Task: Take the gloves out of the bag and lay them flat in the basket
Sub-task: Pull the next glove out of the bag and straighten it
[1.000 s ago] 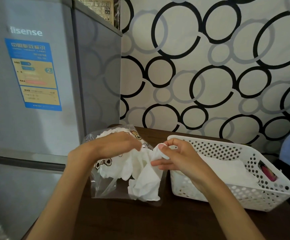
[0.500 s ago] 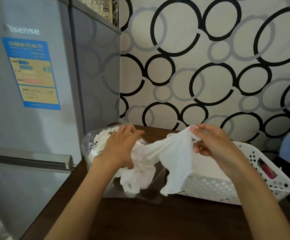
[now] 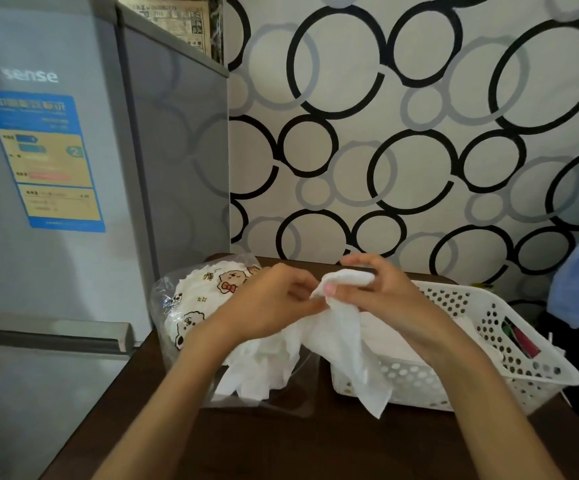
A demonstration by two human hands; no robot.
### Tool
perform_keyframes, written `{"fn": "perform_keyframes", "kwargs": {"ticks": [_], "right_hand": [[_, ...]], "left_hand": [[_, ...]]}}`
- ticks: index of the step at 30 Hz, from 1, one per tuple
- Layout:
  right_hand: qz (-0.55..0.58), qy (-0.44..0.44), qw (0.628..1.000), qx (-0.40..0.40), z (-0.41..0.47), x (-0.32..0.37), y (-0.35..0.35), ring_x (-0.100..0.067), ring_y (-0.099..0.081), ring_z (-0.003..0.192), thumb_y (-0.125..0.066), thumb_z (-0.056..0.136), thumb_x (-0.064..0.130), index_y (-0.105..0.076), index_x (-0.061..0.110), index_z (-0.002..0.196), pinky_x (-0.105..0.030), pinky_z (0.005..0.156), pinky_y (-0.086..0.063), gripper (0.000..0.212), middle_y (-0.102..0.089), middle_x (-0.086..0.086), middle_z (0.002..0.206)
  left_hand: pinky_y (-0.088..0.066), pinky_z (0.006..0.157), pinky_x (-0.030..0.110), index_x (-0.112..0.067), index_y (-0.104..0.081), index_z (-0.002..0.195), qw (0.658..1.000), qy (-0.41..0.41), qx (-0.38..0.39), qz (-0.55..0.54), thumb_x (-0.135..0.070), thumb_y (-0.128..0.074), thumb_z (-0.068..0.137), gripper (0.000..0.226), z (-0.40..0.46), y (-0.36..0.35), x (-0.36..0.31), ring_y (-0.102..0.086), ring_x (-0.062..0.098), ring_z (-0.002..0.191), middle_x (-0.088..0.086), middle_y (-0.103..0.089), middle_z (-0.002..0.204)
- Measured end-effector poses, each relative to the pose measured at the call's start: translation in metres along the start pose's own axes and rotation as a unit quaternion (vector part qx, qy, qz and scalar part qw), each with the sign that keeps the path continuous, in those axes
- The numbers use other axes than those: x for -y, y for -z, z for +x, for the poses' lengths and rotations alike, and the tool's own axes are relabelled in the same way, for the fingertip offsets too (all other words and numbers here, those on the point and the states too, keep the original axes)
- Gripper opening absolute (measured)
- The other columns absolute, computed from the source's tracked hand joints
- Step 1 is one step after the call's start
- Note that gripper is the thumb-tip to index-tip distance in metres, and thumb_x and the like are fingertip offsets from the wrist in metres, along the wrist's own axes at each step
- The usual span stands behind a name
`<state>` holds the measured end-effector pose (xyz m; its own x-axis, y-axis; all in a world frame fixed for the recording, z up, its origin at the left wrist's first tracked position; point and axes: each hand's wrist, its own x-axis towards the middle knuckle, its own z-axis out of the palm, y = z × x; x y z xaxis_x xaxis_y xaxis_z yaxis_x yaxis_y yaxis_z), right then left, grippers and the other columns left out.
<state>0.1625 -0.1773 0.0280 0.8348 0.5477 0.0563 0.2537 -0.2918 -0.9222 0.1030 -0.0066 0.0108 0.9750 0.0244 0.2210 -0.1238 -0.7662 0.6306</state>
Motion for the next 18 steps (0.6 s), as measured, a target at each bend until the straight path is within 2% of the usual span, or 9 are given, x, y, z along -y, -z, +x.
{"fn": "perform_keyframes", "kwargs": {"ticks": [2,3,4,6,8,11,13,15,18], "right_hand": [[-0.062,-0.017,0.997,0.045,-0.004,0.0,0.005,-0.005,-0.057,0.103,-0.08,0.069,0.035,-0.033,0.037,0.126,-0.023,0.083,-0.047,0.075,-0.055,0.013,0.116],[-0.104,-0.025,0.992,0.065,-0.007,0.0,0.006,-0.005,-0.056,0.105,-0.081,0.068,0.035,-0.03,0.038,0.128,-0.024,0.084,-0.046,0.079,-0.053,0.014,0.117],[-0.141,-0.022,0.987,0.073,-0.009,-0.001,0.007,-0.005,-0.056,0.104,-0.08,0.071,0.034,-0.036,0.036,0.128,-0.022,0.082,-0.046,0.073,-0.054,0.014,0.117],[-0.167,0.014,0.984,0.053,-0.009,-0.001,0.011,-0.002,-0.059,0.097,-0.073,0.08,0.026,-0.059,0.029,0.116,-0.015,0.075,-0.045,0.038,-0.063,0.014,0.111],[-0.116,0.033,0.993,0.017,-0.01,0.002,0.016,0.005,-0.063,0.086,-0.066,0.087,0.022,-0.07,0.03,0.097,-0.008,0.065,-0.043,0.013,-0.07,0.02,0.095],[-0.05,0.029,0.997,-0.044,-0.01,0.006,0.022,0.005,-0.06,0.082,-0.054,0.095,0.026,-0.067,0.027,0.097,-0.012,0.064,-0.039,0.014,-0.068,0.016,0.092],[-0.035,0.02,0.997,-0.06,-0.009,0.006,0.021,-0.001,-0.056,0.088,-0.044,0.099,0.027,-0.062,0.026,0.098,-0.016,0.068,-0.039,0.018,-0.064,0.008,0.099],[-0.036,0.012,0.999,-0.029,-0.01,0.008,0.017,0.001,-0.053,0.091,-0.04,0.099,0.036,-0.057,0.029,0.101,-0.017,0.07,-0.039,0.019,-0.059,0.01,0.104],[-0.067,0.049,0.995,0.056,-0.016,0.011,0.014,0.01,-0.058,0.087,-0.055,0.084,0.049,-0.054,0.038,0.107,-0.011,0.063,-0.045,0.027,-0.06,0.023,0.101]], "left_hand": [[-0.055,0.08,0.041,-0.027,-0.071,0.089,0.997,0.012,-0.073,0.024,-0.039,-0.061,0.09,0.016,0.005,-0.004,0.003,-0.066,0.005,0.082,-0.011,-0.072,0.084],[-0.056,0.079,0.038,-0.028,-0.072,0.09,0.994,0.021,-0.103,0.019,-0.04,-0.06,0.09,0.017,0.005,-0.004,0.002,-0.066,0.004,0.081,-0.012,-0.071,0.083],[-0.056,0.077,0.035,-0.028,-0.073,0.093,0.992,0.029,-0.125,0.003,-0.042,-0.06,0.089,0.019,0.004,-0.002,0.001,-0.066,0.001,0.079,-0.014,-0.071,0.082],[-0.058,0.075,0.033,-0.025,-0.075,0.089,0.987,0.041,-0.153,-0.038,-0.043,-0.063,0.086,0.022,0.002,0.004,-0.002,-0.067,0.003,0.072,-0.011,-0.072,0.076],[-0.058,0.077,0.038,-0.022,-0.075,0.078,0.981,0.055,-0.166,-0.082,-0.044,-0.066,0.083,0.024,-0.001,0.009,-0.004,-0.069,0.013,0.07,-0.004,-0.073,0.07],[-0.055,0.077,0.032,-0.022,-0.075,0.076,0.976,0.087,-0.138,-0.142,-0.049,-0.07,0.078,0.027,-0.001,0.013,-0.003,-0.069,0.013,0.074,-0.003,-0.073,0.07],[-0.051,0.077,0.023,-0.027,-0.072,0.096,0.982,0.096,-0.094,-0.129,-0.047,-0.072,0.077,0.028,-0.001,0.013,-0.003,-0.067,0.004,0.082,-0.01,-0.073,0.083],[-0.049,0.085,0.023,-0.03,-0.055,0.127,0.987,0.088,-0.081,-0.105,-0.038,-0.076,0.076,0.056,0.001,0.012,-0.003,-0.061,0.0,0.098,-0.017,-0.064,0.114],[-0.031,0.103,0.021,-0.035,-0.017,0.148,0.996,0.027,-0.072,-0.052,-0.025,-0.079,0.076,0.096,0.0,0.009,-0.005,-0.031,0.002,0.131,-0.014,-0.019,0.154]]}}
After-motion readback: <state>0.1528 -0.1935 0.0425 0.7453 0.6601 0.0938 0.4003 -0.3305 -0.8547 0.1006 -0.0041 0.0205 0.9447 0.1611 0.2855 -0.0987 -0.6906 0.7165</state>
